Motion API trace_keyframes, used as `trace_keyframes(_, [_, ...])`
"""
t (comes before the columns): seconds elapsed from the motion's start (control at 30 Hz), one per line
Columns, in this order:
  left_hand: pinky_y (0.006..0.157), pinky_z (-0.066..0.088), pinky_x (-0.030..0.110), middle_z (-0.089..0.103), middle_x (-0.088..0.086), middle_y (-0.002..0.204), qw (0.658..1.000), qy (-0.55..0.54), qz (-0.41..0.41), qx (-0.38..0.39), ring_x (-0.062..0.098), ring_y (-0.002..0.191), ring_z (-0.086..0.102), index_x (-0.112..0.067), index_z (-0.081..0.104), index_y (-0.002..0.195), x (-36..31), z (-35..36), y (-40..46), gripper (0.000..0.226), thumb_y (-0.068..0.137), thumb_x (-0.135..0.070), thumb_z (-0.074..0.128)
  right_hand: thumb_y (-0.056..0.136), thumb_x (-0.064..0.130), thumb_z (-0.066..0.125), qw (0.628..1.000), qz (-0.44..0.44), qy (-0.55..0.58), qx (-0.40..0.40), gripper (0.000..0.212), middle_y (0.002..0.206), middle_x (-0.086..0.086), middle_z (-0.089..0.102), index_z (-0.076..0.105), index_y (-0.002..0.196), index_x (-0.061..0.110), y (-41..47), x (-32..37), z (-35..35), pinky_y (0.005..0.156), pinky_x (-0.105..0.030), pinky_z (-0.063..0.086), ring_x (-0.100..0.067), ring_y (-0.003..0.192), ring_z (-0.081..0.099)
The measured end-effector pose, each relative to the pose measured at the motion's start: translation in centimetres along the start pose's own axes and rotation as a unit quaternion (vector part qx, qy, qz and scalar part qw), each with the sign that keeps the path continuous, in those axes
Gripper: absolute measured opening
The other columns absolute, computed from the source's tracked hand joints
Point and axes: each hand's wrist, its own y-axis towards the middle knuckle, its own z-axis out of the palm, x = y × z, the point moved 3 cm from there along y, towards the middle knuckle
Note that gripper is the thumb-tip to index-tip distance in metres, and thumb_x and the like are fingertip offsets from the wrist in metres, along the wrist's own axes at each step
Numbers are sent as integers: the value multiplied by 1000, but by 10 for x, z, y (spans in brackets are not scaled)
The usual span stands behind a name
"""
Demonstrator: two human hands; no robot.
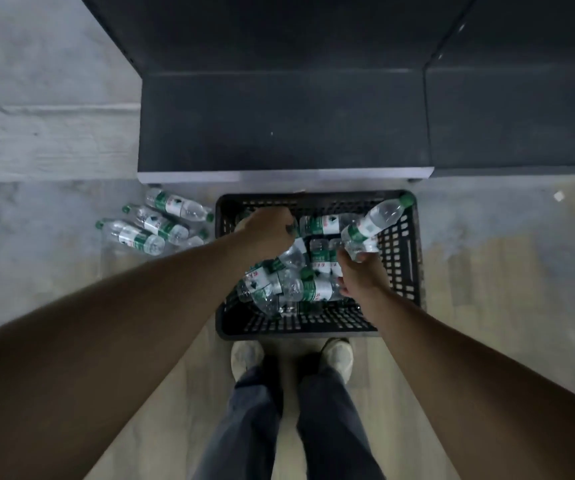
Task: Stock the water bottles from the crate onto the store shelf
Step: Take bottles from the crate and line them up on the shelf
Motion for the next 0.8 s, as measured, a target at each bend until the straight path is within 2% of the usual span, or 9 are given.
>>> trace_keyframes(0.1, [92, 54, 41, 60, 16, 122, 1000, 6, -2, 23, 28, 103, 61, -1, 53, 134, 31, 45, 36, 42, 92, -9, 56, 91, 51, 58, 1000, 19, 12, 0, 70, 123, -14, 60, 38, 143, 10, 43, -35, 29, 94, -52, 52, -35, 111, 62])
trace_keyframes(0.2, [80, 57, 40, 65, 17, 111, 999, 36, 5, 36, 28, 88, 64, 0, 60, 122, 58, 84, 65, 30, 94, -10, 55, 92, 49, 59, 998, 48, 31, 0, 68, 129, -16, 56, 38, 143, 10, 77, -66, 55, 92, -51, 53, -33, 106, 63])
trace_keyframes(0.37, [87, 54, 42, 62, 10, 120, 995, 80, 0, 57, 29, 103, 61, -14, 55, 129, 100, 133, 105, 36, 93, -18, 58, 92, 45, 62, 996, 79, 33, -17, 65, 125, -19, 58, 39, 140, 8, 120, -109, 88, 88, -50, 55, -35, 106, 64])
trace_keyframes(0.43, [91, 54, 43, 62, 11, 122, 993, 81, -16, 83, 29, 107, 61, -12, 54, 132, 116, 149, 117, 41, 93, -20, 60, 91, 43, 64, 995, 92, 28, -19, 65, 129, -21, 56, 38, 139, 8, 136, -121, 97, 91, -49, 54, -37, 111, 61])
trace_keyframes(0.5, [90, 54, 41, 63, 12, 114, 988, 95, -10, 124, 32, 105, 61, -6, 60, 122, 128, 165, 125, 33, 92, -17, 59, 89, 41, 66, 993, 115, 19, -4, 69, 134, -22, 53, 39, 141, 4, 152, -128, 105, 96, -48, 52, -38, 118, 58])
trace_keyframes(0.57, [84, 52, 35, 62, 7, 98, 970, 176, 29, 164, 31, 99, 60, -8, 63, 102, 137, 177, 130, 17, 87, -15, 60, 85, 46, 69, 989, 143, 43, -5, 74, 128, -20, 58, 45, 137, -1, 167, -134, 112, 94, -46, 53, -36, 114, 61])
trace_keyframes(0.6, [83, 49, 32, 62, 5, 99, 954, 239, 64, 169, 30, 101, 60, -11, 65, 102, 140, 181, 132, 19, 84, -15, 62, 82, 52, 70, 985, 165, 46, -19, 81, 127, -19, 59, 43, 137, -1, 173, -137, 114, 93, -45, 54, -34, 112, 62])
trace_keyframes(0.7, [109, 33, 40, 58, 3, 118, 881, 415, 155, 164, 27, 121, 48, -23, 60, 123, 152, 195, 136, 46, 79, -16, 68, 79, 61, 67, 974, 224, 35, -24, 83, 125, -17, 59, 47, 136, 3, 187, -150, 123, 90, -44, 56, -32, 107, 63])
trace_keyframes(0.8, [120, 15, 43, 54, 3, 128, 849, 475, 203, 116, 27, 128, 41, -22, 55, 131, 165, 202, 141, 40, 91, -17, 56, 84, 66, 55, 964, 255, 68, 37, 72, 127, -13, 61, 57, 129, 10, 195, -167, 142, 98, -47, 49, -33, 113, 59])
